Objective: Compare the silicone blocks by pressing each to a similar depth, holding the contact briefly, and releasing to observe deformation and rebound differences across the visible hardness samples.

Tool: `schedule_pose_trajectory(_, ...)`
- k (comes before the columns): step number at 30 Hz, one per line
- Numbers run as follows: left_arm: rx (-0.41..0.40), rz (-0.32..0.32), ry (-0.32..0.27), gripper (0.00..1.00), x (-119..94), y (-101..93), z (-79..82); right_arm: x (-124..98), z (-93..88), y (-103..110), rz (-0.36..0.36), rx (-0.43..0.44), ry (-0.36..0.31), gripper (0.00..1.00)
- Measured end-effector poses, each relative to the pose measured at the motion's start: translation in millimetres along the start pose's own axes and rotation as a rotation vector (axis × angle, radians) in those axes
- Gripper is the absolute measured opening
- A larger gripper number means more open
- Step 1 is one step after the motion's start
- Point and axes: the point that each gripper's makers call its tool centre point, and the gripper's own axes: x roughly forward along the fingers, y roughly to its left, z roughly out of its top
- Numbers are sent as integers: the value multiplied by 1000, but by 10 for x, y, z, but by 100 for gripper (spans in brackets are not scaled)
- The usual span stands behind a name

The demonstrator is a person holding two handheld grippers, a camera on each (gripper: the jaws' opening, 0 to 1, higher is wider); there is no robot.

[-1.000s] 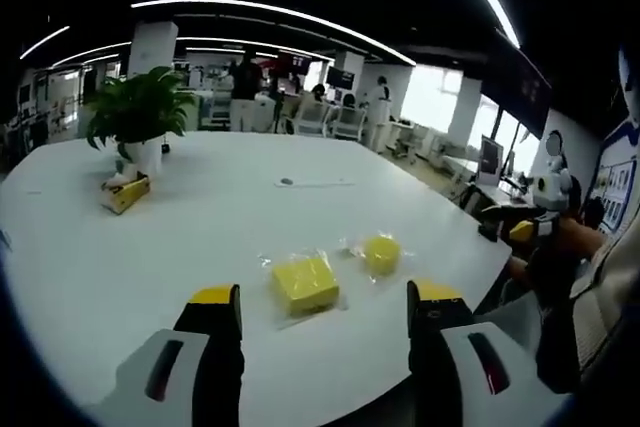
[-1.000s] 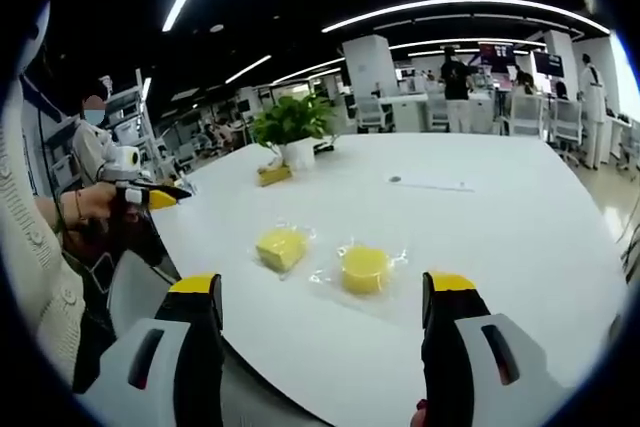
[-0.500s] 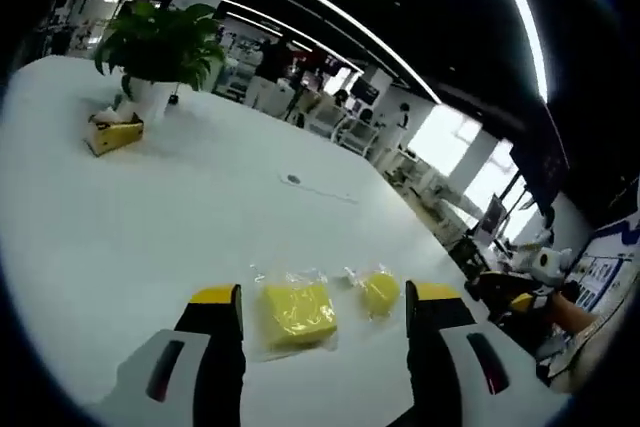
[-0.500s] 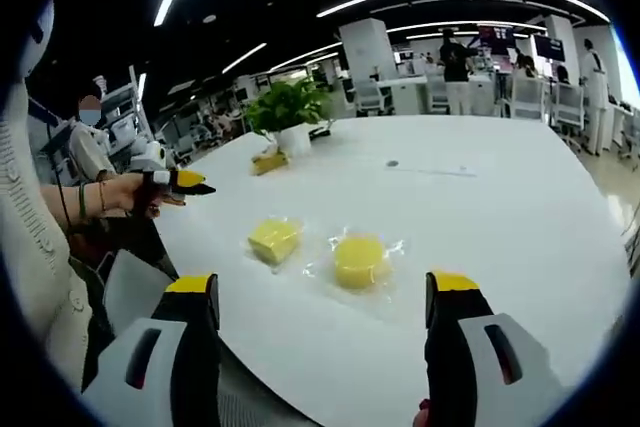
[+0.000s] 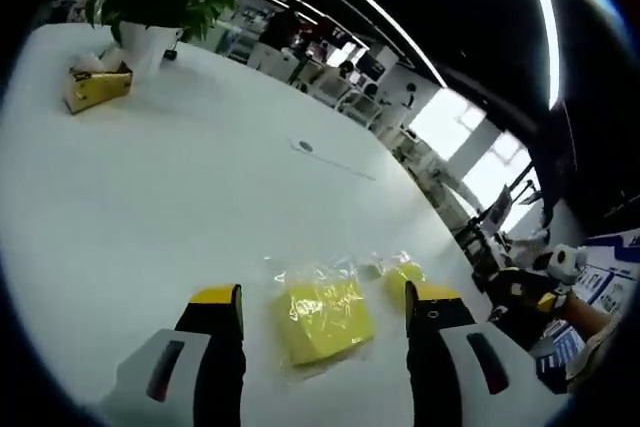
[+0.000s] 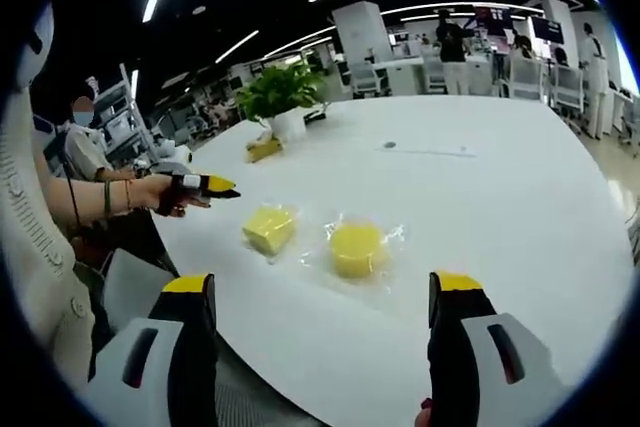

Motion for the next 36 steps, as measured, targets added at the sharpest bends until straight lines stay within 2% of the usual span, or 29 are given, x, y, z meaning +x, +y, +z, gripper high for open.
schedule_pose_trajectory(6,-92,-35,-3,63,204,134,-68,67,-60,-30,-13,3,43,81)
schedule_pose_trajectory(9,-147,-87,-11,60,305,139,-89,86,-50,-13,-20,10,47,81)
schedule_pose_trajectory(18,-244,-172,-35,48,556,248,-160,93,-119,-27,-49,16,94,79)
schedule_pose_trajectory(20,-308,-212,-52,43,575,223,-168,104,-137,-27,-54,20,101,79)
schedule_pose_trajectory(27,-352,-244,-47,19,640,381,-249,116,-191,-60,-69,27,127,78)
schedule_pose_trajectory(29,-399,-265,-56,18,648,377,-226,117,-209,-73,-72,27,136,78)
schedule_pose_trajectory(32,-434,-285,-80,11,670,415,-192,116,-223,-76,-73,26,143,78)
schedule_pose_trajectory(36,-436,-279,-88,5,702,473,-199,115,-231,-81,-75,21,150,78)
